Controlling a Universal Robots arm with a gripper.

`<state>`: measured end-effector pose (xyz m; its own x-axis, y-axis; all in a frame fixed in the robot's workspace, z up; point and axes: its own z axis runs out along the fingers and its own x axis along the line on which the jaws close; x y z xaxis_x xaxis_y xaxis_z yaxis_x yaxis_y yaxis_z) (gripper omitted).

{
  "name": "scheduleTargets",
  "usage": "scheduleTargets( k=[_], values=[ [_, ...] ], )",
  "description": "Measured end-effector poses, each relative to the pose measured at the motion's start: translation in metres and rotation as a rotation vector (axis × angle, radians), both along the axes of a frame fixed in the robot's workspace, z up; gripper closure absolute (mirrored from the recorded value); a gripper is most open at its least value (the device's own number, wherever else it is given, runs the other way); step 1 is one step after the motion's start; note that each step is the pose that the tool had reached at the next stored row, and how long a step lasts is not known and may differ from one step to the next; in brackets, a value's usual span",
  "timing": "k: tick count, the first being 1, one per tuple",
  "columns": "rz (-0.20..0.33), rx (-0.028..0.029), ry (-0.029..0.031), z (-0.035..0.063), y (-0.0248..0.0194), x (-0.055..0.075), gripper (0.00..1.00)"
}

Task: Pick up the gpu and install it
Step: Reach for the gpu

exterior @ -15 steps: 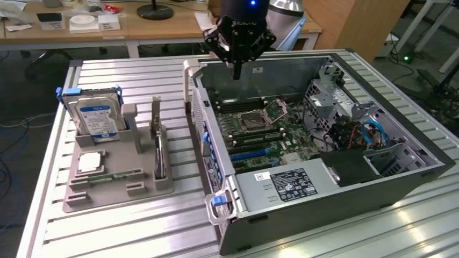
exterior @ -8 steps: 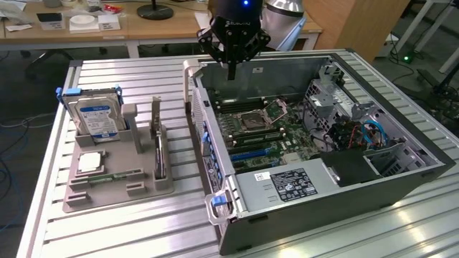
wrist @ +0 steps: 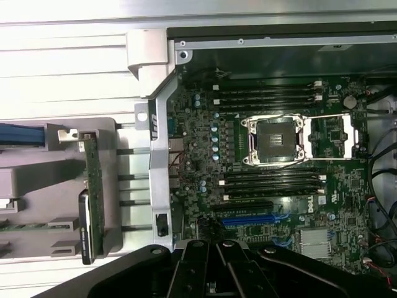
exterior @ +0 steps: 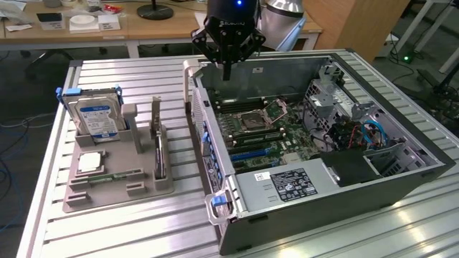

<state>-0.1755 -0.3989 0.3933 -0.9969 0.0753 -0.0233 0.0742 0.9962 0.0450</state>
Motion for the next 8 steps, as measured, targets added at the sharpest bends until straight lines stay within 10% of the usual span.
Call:
scheduleTargets(
  k=[8],
  values=[
    [0.000,0.0000,0.0000,0.0000,-0.0001,-0.0108,0.89]
  ],
)
